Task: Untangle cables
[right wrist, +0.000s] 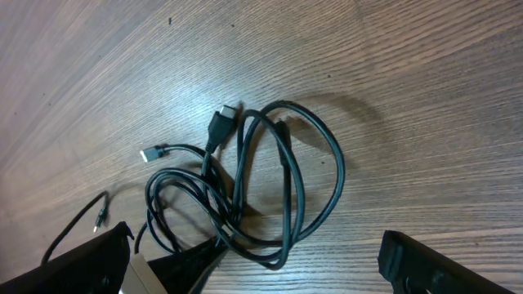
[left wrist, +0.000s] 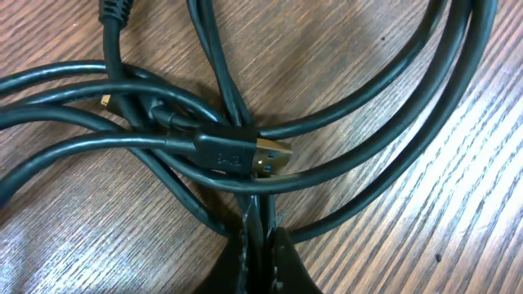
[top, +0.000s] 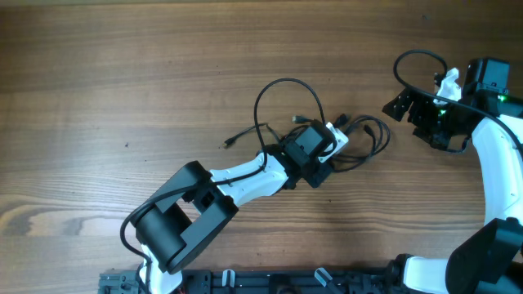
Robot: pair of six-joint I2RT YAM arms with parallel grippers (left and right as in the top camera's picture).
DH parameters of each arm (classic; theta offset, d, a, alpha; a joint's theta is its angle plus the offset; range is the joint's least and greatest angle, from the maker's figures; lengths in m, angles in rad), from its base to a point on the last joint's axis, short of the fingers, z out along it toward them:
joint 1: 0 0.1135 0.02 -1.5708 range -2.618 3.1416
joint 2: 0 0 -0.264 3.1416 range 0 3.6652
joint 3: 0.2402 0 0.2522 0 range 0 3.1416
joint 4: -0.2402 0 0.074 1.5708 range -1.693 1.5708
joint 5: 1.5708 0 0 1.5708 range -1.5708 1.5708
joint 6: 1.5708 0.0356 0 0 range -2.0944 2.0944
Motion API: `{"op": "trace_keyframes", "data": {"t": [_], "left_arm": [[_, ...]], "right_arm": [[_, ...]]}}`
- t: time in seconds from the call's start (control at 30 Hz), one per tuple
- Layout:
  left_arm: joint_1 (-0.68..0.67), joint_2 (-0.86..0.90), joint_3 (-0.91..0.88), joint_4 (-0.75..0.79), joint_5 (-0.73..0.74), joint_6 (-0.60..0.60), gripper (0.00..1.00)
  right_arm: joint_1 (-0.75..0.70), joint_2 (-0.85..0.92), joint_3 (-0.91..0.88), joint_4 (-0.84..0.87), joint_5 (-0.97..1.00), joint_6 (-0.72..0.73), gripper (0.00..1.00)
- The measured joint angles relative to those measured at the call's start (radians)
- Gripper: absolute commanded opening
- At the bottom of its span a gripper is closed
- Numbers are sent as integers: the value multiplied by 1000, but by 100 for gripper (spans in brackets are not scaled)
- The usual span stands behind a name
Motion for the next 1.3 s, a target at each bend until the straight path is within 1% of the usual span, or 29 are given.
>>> {"op": "trace_keyframes", "data": {"t": [0.07, 0.13, 0.27, 0.37, 0.43, 0.53, 0.63, 0.73, 0.9, 1.0, 1.13, 1.2, 1.23, 1.3], "left_arm": [[0, -2, 4, -8, -17, -36, 4], [8, -26, 13, -52, -35, -80, 4], [61, -170, 21, -152, -14, -154, 4], [123, -316, 41, -190, 85, -214, 4], [199, -425, 64, -200, 232, -280, 4], [298, -442, 69, -202, 433, -358, 4], [379, -436, 69, -207, 569, -427, 4], [402, -436, 69, -184, 630, -470, 4], [401, -436, 69, -80, 677, -563, 4], [401, -436, 69, -27, 682, -613, 4], [404, -436, 69, -4, 682, -670, 4], [405, -436, 68, 16, 682, -703, 4], [406, -436, 68, 45, 688, -726, 4], [406, -436, 66, 117, 709, -769, 4]], "right_arm": [[0, 0, 0, 0, -11, 0, 100], [0, 0, 0, 2, -26, -1, 100], [26, 0, 0, 9, -39, -11, 100], [73, 0, 0, 14, -60, -23, 97], [112, 0, 0, 27, -101, -51, 95], [146, 0, 0, 58, -198, -81, 89], [156, 0, 0, 89, -323, -102, 84], [161, 0, 0, 111, -421, -111, 80], [216, 0, 0, 146, -480, -71, 77], [264, 0, 0, 209, -483, -10, 75], [320, 0, 0, 277, -468, 84, 71], [340, 0, 0, 299, -443, 134, 67], [348, 0, 0, 309, -431, 156, 66], [362, 0, 0, 333, -415, 195, 60]]}}
